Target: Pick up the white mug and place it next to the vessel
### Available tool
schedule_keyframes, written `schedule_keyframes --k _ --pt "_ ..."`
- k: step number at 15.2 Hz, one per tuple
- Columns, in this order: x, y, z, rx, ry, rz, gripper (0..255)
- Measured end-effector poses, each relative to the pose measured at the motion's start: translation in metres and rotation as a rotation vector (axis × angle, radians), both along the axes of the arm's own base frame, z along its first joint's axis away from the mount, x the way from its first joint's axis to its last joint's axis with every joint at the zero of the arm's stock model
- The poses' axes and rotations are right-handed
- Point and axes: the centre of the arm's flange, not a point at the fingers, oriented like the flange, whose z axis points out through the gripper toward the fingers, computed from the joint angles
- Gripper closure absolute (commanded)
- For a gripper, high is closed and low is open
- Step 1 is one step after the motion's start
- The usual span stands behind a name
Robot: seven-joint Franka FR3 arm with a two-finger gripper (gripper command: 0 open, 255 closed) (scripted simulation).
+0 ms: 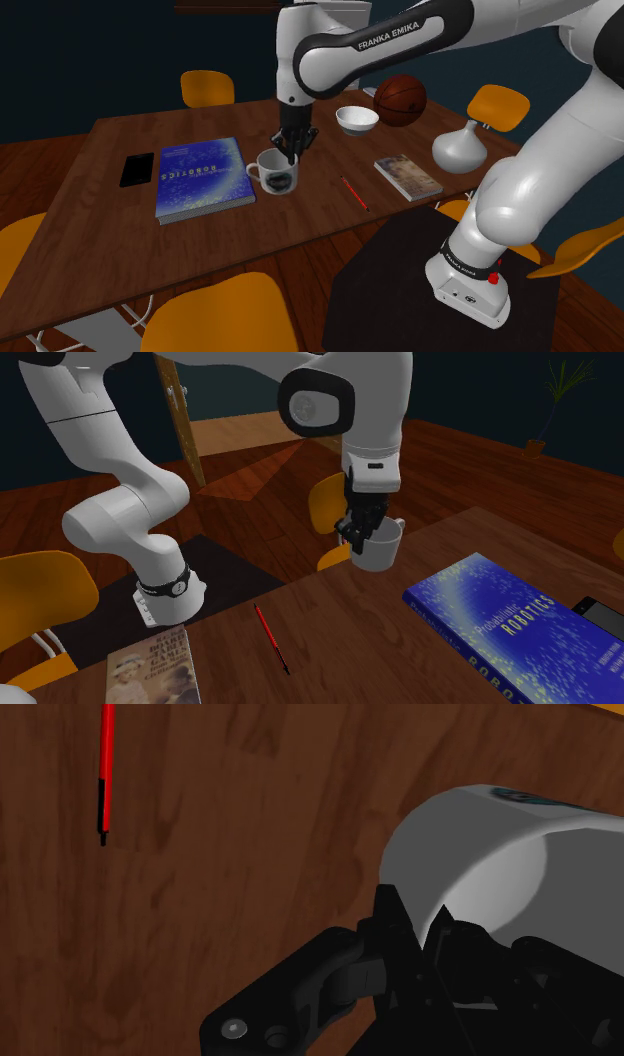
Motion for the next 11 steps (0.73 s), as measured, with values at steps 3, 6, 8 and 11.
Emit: schedule_keyframes --k 3,6,8,11 --pt "0.002 0.001 0.015 0.000 0.000 0.000 255" --pt "0.002 0.001 0.033 0.000 0.000 0.000 255" --pt "0.001 0.000 0.043 0.000 0.000 0.000 255" --pt "0.001 -0.001 0.057 0.000 0.000 0.000 255"
